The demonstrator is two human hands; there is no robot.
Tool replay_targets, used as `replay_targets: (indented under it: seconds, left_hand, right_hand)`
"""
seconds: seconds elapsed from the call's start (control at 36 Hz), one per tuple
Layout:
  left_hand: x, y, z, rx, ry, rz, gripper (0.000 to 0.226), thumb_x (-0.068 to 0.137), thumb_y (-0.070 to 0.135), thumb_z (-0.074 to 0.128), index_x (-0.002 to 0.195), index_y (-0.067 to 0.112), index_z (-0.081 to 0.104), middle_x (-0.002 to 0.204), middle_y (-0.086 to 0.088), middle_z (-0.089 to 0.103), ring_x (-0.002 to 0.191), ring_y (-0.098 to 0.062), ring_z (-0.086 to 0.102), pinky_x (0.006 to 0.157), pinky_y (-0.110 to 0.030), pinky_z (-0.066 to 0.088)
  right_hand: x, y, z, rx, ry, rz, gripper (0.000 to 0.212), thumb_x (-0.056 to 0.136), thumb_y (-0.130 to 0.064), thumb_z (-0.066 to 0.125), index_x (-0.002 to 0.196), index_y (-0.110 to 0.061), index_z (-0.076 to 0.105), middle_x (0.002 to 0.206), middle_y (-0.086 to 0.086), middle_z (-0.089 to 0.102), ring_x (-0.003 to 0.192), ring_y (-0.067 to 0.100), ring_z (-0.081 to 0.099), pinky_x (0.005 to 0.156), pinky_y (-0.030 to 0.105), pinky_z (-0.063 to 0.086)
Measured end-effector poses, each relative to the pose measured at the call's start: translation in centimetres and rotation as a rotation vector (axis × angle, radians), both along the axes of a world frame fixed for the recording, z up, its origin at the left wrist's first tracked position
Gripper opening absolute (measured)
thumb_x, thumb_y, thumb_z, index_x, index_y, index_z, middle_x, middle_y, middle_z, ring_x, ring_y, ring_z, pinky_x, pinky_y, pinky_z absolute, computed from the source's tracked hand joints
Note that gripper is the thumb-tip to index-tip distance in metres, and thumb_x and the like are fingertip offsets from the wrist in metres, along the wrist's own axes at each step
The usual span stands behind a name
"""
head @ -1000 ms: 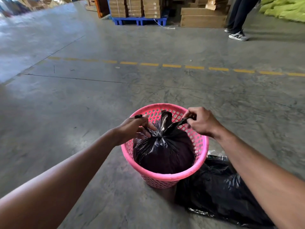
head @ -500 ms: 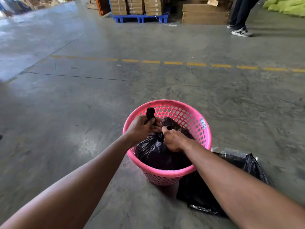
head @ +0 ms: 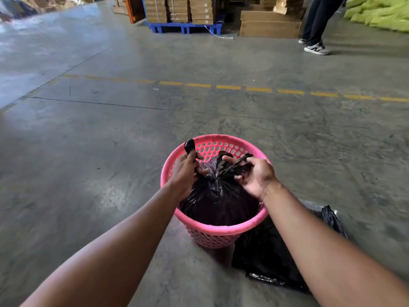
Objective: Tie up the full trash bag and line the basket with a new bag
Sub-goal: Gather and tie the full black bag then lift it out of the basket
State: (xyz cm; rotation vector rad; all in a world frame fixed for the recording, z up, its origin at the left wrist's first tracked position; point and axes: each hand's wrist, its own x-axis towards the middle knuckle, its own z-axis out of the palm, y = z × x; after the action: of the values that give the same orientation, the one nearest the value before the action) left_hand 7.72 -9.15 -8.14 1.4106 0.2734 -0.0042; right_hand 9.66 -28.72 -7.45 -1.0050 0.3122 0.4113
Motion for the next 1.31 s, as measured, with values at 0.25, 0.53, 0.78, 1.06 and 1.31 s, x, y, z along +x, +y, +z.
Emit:
replay_targets:
  seconds: [0.25,0.53,0.78,1.06,1.31]
  left_hand:
    - [0.7,0.7,-1.9,0.461,-0.017,-0.084,0.035,0.099,0.041,0.047,0.071,0.022,0.056,0.055,0.007,0.044,0.048,-0.015,0.040,0.055,-0.032,0.034]
    - [1.1,0.7,-1.6,0.767,0.082,-0.270,0.023,0.094,0.037,0.051,0.091,0.021,0.067,0.080,-0.001,0.065,0.072,-0.021,0.060,0.070,-0.034,0.047]
    - [1.9,-1.8,0.9,0.870,-0.034,-0.697,0.062,0.067,0.052,0.077,0.122,0.026,0.062,0.116,0.003,0.071,0.110,-0.017,0.066,0.100,-0.039,0.051]
    - [2.1,-2.1,0.7,0.598,0.042,-0.612,0.037,0.097,0.027,0.044,0.102,0.010,0.076,0.098,-0.009,0.074,0.091,-0.010,0.070,0.096,-0.028,0.052]
    - [1.4,-1.0,2.1,0.366,0.186,-0.581,0.039,0.106,0.014,0.032,0.093,0.002,0.067,0.055,-0.003,0.059,0.051,-0.015,0.055,0.057,-0.024,0.050]
  right_hand:
    - [0.4,0.5,-2.2,-0.827,-0.302,0.193,0.022,0.088,-0.002,0.032,0.076,-0.012,0.047,0.060,0.009,0.052,0.057,0.022,0.047,0.049,0.029,0.031]
    - [1.0,-0.5,-0.7,-1.421,-0.445,0.468,0.023,0.091,-0.011,0.037,0.104,-0.012,0.056,0.092,0.010,0.059,0.095,0.034,0.062,0.077,0.036,0.044]
    - [1.2,1.9,8.2,-1.074,-0.790,0.315,0.015,0.075,-0.022,0.060,0.072,-0.021,0.074,0.075,-0.003,0.075,0.077,0.013,0.070,0.075,0.030,0.054]
    - [1.8,0.2,7.1,-1.333,-0.783,0.448,0.036,0.073,-0.014,0.064,0.108,-0.023,0.069,0.103,0.000,0.066,0.080,0.011,0.061,0.081,0.024,0.050]
    - [1.4,-1.9,3.8,-1.080,-0.674,0.088,0.010,0.076,-0.004,0.076,0.078,-0.013,0.080,0.069,0.002,0.077,0.057,0.011,0.074,0.059,0.023,0.059]
